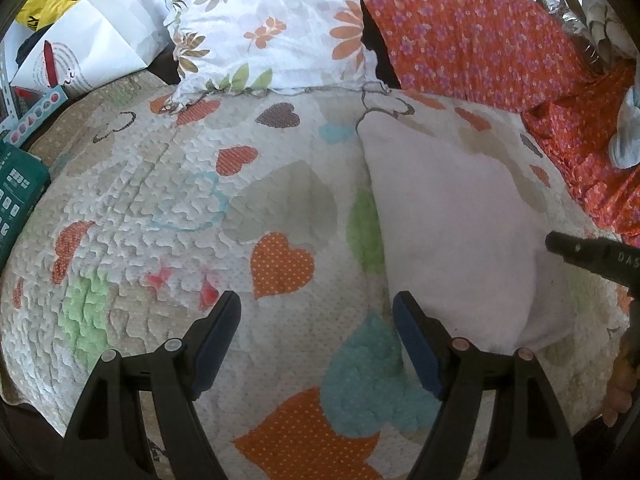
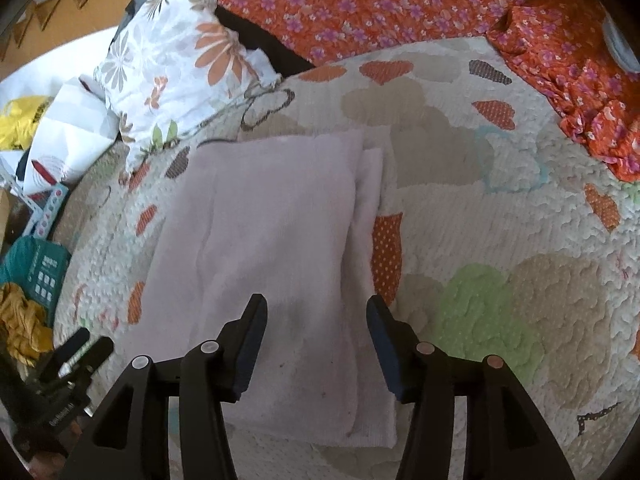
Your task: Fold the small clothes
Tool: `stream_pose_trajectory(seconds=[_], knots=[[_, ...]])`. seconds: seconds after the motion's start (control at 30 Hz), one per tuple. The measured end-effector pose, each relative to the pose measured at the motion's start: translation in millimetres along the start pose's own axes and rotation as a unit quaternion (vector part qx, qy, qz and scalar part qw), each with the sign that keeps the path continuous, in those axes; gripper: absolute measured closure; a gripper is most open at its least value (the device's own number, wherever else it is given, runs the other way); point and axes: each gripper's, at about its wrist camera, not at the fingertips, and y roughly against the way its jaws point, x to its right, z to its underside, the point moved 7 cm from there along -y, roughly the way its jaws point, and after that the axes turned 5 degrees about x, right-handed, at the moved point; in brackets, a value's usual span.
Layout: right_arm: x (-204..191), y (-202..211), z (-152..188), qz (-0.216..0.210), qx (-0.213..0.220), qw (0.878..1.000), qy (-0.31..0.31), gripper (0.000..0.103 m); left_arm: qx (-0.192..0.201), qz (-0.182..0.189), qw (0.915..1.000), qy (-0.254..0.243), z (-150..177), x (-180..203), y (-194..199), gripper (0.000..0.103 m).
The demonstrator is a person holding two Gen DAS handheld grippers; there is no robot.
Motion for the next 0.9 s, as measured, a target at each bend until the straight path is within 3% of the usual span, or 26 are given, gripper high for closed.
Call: stream_pose_trajectory(seconds=[0.2, 0.37, 0.5, 0.63, 0.77, 0.83, 0.9], knots=[[2, 1, -7, -0.004, 0.01, 1.0, -0.011, 0.039, -0.018, 0.012, 0.9997, 0.009, 1, 2, -9, 0.026], [22, -5, -21, -0.001, 0.019, 0.999, -0.045, 0.031, -0.045, 0.066, 0.995, 0.061, -13, -4, -27, 0.024], [47, -20, -38, -0.022, 0.004, 0.995, -0.095, 0.029, -0.073, 0.121, 0.9843, 0.106, -34, -9, -58, 0.02], [56, -47, -42, -0.059, -0.03, 0.99, -0.127, 0.028, -0.108, 0.182, 0.966, 0.148, -44, -2, -92, 0.019], [55, -70, -39, -0.072, -0.052, 0.988, -0.128, 0.026, -0.136, 0.249, 0.9491, 0.136, -43, 27, -109, 0.012], [52, -77, -42, -0.076, -0.043, 0.989, -0.118, 0.02, -0.132, 0.252, 0.9506, 0.124, -40, 38, -111, 0.005], [44, -84, -48, -0.08, -0.037, 0.99, -0.107, 0.02, -0.126, 0.248, 0.9542, 0.109, -39, 50, -108, 0.005]])
